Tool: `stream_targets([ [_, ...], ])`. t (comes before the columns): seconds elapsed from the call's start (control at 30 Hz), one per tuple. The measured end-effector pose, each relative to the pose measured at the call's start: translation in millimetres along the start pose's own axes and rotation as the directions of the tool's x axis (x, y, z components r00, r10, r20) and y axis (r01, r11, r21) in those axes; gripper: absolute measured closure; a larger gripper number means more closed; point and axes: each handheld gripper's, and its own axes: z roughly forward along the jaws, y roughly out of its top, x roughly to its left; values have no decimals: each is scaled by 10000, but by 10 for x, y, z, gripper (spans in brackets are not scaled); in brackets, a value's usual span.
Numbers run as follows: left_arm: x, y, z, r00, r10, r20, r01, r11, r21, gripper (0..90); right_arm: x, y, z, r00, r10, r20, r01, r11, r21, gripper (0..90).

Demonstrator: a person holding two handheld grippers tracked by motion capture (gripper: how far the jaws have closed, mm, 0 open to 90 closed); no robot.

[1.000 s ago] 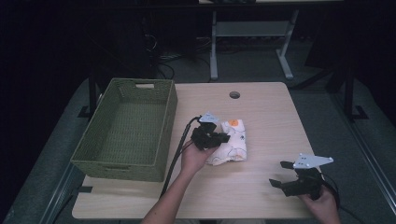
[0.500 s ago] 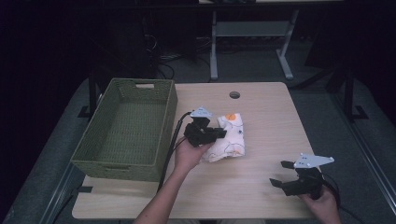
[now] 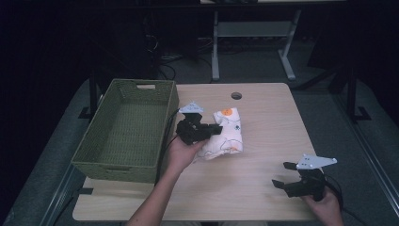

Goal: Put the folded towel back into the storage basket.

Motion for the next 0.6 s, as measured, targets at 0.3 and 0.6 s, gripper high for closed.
stream_targets([
  [0.3, 2, 61, -184, 10000, 34, -5, -35, 9997, -252, 826, 4, 4, 14, 10000, 15, 20, -15, 10000, 71, 159],
  [0.6, 53, 95, -350, 9999, -128, 27, 129, 9986, -519, 825, 0, 7, 24, 10000, -29, 48, 28, 10000, 84, 159],
])
